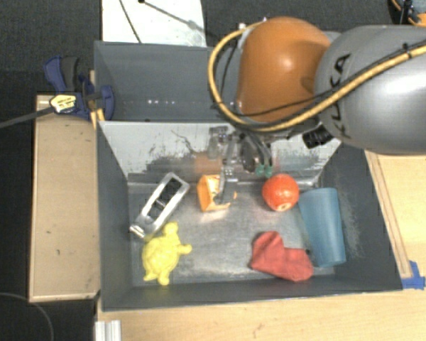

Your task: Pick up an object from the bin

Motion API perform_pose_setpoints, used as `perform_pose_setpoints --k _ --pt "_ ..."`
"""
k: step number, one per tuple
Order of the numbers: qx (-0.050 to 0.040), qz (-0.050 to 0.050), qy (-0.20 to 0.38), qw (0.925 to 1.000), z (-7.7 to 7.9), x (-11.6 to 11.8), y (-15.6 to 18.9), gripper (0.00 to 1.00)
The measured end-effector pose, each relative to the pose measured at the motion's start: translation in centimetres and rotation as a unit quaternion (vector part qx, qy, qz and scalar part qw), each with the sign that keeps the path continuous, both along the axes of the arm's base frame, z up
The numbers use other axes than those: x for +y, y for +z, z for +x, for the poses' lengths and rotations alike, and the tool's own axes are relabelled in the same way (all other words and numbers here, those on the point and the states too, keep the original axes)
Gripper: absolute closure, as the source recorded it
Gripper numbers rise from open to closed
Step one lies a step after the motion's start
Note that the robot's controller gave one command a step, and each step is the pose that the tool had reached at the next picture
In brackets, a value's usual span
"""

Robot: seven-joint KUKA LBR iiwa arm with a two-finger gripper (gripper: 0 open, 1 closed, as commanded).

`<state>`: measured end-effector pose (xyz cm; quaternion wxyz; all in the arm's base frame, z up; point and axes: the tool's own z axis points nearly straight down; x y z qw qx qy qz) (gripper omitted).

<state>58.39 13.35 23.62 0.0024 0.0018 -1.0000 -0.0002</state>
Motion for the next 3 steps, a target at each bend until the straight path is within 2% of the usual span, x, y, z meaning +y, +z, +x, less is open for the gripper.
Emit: perform_pose_setpoints --k 1,2,3 --pt "-0.0043 0.001 -0.002 1.0000 0.1 -0.1 0.5 0.00" --pt "-0.0058 0.001 -0.016 0.9999 -2.8 0.3 -5.1 0.00" --pt "-0.0039 0.000 0.028 0.9996 -4.1 -0.2 -9.9 0.00"
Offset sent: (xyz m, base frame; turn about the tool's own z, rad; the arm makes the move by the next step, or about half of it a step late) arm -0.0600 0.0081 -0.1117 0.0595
